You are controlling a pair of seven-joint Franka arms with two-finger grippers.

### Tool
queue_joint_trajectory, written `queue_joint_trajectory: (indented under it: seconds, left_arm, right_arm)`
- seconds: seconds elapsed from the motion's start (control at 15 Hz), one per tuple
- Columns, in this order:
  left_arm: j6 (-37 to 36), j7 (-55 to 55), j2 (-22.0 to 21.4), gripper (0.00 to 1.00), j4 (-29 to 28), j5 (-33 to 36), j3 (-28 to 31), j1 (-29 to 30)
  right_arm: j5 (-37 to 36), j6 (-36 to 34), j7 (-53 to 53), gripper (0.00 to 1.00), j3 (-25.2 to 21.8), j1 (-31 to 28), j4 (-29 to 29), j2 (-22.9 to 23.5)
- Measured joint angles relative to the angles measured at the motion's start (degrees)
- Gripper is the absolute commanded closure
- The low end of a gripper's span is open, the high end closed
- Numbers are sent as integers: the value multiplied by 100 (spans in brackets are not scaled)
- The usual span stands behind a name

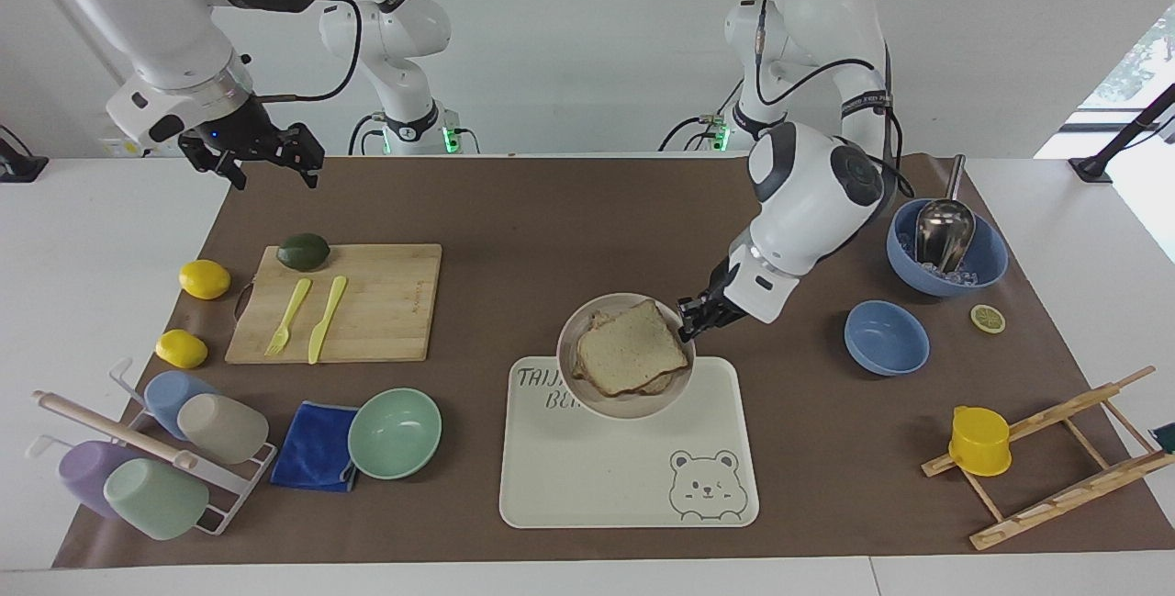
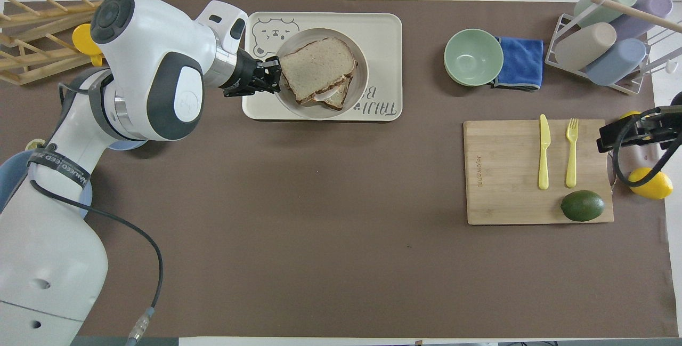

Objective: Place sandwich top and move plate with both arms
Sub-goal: 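Slide the plate onto the bear tray with the left gripper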

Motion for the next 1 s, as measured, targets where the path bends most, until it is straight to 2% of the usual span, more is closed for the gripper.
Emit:
queue_joint_trajectory:
  seconds: [0.2,0.33,0.8,0.87,1.0]
  left_arm:
    - [-1,-44,686,100,620,-3,272,84]
    - [88,-98,917,100,746,-3,292,68]
    - [574,-181,1031,100,512,20,279,-149]
    - [607,-181,1031,69,484,21,282,-149]
    - [615,-180,1029,25,467,23,291,-148]
  right_arm:
    - [0,0,0,0,0,0,0,0]
    - [0,0,0,0,0,0,0,0]
    - [0,0,0,0,0,0,0,0]
    - [0,0,0,0,0,0,0,0]
    - [0,0,0,0,0,0,0,0]
